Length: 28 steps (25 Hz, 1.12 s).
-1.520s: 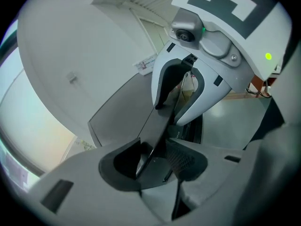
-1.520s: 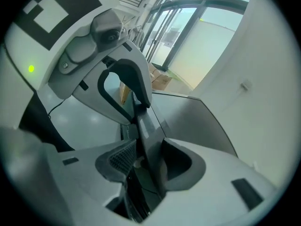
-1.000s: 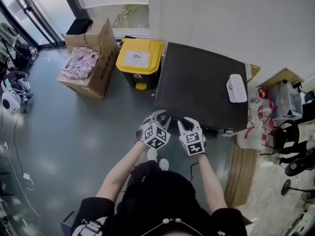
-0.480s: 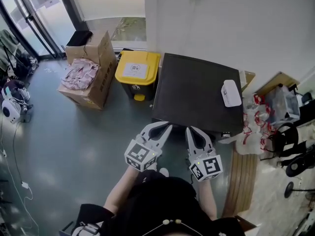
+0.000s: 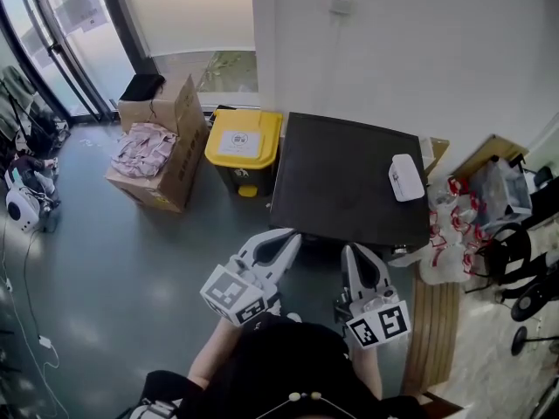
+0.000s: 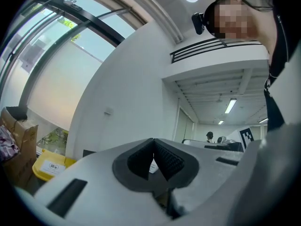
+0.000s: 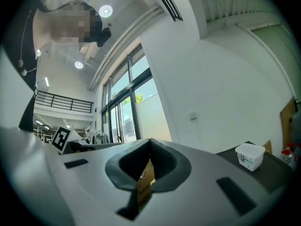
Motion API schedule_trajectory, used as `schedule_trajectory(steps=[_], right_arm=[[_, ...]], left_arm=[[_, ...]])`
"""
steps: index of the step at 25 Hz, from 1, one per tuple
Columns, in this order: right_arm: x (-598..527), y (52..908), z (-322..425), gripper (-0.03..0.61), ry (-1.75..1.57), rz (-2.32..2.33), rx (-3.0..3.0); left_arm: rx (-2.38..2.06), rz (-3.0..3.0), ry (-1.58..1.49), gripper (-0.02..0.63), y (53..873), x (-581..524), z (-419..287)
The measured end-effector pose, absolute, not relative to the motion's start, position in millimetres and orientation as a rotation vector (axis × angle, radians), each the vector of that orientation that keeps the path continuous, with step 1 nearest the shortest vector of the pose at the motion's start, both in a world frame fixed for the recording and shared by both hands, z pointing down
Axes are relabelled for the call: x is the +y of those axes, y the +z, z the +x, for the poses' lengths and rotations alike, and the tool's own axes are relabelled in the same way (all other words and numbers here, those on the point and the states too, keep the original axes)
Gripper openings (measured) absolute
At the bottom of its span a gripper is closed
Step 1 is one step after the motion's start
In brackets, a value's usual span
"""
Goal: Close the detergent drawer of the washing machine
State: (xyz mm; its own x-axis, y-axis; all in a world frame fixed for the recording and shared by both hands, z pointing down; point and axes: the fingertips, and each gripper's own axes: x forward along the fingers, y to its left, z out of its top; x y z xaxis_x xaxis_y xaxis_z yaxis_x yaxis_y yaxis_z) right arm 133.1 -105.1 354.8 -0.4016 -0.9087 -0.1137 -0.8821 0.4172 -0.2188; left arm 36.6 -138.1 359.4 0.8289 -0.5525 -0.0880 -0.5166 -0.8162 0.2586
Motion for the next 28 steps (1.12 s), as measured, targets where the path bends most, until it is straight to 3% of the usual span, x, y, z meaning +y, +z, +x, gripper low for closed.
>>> schedule_trajectory(steps=[28], right_arm=[[-116,348,135,0.003,-0.180,-1.575,2.513]], left_arm=[[-0.823,2.797,-0.283,0.006,340,-143,46]])
